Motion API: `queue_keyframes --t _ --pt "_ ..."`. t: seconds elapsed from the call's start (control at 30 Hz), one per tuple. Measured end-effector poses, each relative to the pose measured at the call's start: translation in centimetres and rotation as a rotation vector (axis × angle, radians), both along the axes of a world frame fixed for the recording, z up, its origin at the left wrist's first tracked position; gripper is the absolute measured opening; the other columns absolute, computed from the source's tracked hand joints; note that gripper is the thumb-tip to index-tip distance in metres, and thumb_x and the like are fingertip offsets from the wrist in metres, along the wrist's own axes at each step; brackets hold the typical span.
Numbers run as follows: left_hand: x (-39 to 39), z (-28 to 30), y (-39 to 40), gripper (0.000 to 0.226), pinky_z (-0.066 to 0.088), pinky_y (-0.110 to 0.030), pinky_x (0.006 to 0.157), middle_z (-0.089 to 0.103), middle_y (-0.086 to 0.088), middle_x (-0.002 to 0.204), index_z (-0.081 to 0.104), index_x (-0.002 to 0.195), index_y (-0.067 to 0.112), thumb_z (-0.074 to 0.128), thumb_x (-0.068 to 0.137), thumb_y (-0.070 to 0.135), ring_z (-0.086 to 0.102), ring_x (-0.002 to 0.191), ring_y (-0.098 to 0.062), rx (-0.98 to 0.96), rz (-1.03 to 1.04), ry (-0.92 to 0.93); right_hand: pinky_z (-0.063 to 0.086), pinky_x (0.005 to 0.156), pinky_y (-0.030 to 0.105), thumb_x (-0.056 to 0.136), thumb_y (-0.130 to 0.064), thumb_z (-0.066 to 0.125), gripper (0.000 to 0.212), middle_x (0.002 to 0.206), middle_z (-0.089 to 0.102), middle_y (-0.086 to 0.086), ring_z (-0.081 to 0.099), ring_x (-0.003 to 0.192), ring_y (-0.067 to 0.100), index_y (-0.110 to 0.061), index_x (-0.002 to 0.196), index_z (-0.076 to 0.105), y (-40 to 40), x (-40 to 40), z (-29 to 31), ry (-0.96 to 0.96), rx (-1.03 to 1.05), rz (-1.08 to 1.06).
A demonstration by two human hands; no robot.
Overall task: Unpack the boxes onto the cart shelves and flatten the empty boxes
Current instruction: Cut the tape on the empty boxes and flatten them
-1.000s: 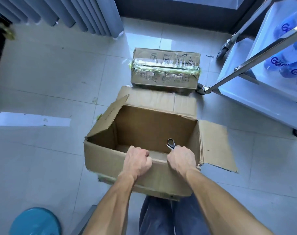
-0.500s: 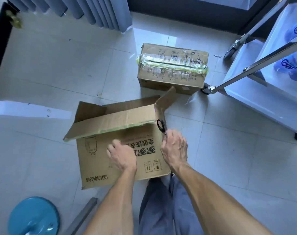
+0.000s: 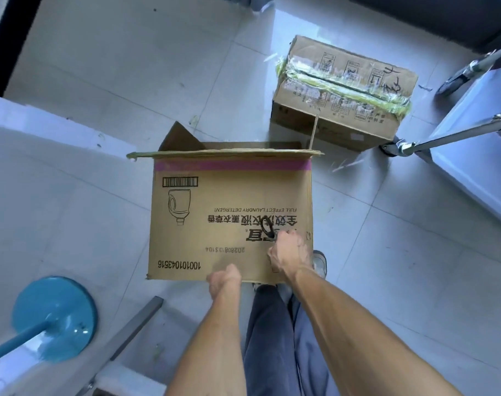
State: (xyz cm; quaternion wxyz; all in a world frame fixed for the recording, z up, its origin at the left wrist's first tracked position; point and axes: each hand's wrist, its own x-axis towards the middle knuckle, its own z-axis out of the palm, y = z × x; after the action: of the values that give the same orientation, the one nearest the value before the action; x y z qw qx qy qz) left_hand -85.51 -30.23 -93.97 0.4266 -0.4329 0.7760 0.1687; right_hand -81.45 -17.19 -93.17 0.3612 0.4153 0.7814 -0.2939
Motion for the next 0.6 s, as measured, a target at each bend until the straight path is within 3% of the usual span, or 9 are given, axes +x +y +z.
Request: queue_keyframes --t 0.2,0.3,0.37,0.47,0.53,0.6 --pt "0.5 -3.1 -2.5 0.051 0.046 -0.038 0.101 0.047 -0.02 0.144 0.04 0.143 0.005 0.054 0.099 0.026 0.054 0.124 -0.039 0.227 0.604 -0.031 0.049 0.095 0.04 0.091 -0.008 0.047 0.029 0.12 0.057 0.013 0.056 0.109 0.029 -0.003 0.115 0.061 -2.6 -1.5 -2.3 -0.021 -0.003 0.087" --pt "-0.4 -3.8 -2.9 0.045 0.053 -0.035 0.076 0.06 -0.019 0.128 0.046 0.136 0.006 0.063 0.096 0.019 0.063 0.098 -0.033 0.245 0.744 0.088 0.045 0.099 0.039 0.089 -0.01 0.049 0.033 0.127 0.054 0.013 0.049 0.119 0.03 -0.002 0.119 0.059 -3.4 -1.8 -2.7 0.017 0.001 0.164" --pt "-0.9 -4.2 -2.9 0.043 0.054 -0.037 0.075 0.061 -0.019 0.125 0.049 0.133 0.005 0.065 0.094 0.016 0.064 0.094 -0.032 0.219 0.735 0.104 0.043 0.101 0.039 0.09 -0.011 0.049 0.035 0.13 0.051 0.013 0.045 0.122 0.029 -0.001 0.122 0.057 -3.6 -2.4 -2.5 0.041 0.012 0.217" --pt "-1.2 -4.4 -2.6 0.043 0.055 -0.042 0.087 0.062 -0.021 0.123 0.051 0.131 0.002 0.065 0.095 0.021 0.064 0.103 -0.036 0.228 0.682 0.056 0.043 0.102 0.038 0.093 -0.017 0.051 0.035 0.13 0.05 0.013 0.046 0.121 0.028 -0.002 0.125 0.054 -2.9 -3.6 -2.3 0.04 0.037 0.225" --pt "-1.0 -4.0 -2.1 0.043 0.054 -0.042 0.089 0.066 -0.021 0.114 0.06 0.119 0.001 0.064 0.094 0.036 0.065 0.101 -0.037 0.165 0.469 0.087 0.042 0.102 0.039 0.094 -0.023 0.051 0.04 0.129 0.051 0.012 0.047 0.119 0.028 -0.003 0.128 0.051 -2.3 -4.5 -2.1 0.058 0.073 0.241" --pt "-1.0 -2.5 -1.3 0.05 0.047 -0.035 0.078 0.071 -0.018 0.099 0.069 0.098 0.002 0.055 0.092 0.05 0.064 0.095 -0.036 -0.002 0.145 0.188 0.04 0.102 0.038 0.092 -0.026 0.051 0.044 0.128 0.05 0.011 0.047 0.119 0.027 -0.006 0.131 0.047 -1.7 -5.6 -1.6 0.098 0.148 0.252"
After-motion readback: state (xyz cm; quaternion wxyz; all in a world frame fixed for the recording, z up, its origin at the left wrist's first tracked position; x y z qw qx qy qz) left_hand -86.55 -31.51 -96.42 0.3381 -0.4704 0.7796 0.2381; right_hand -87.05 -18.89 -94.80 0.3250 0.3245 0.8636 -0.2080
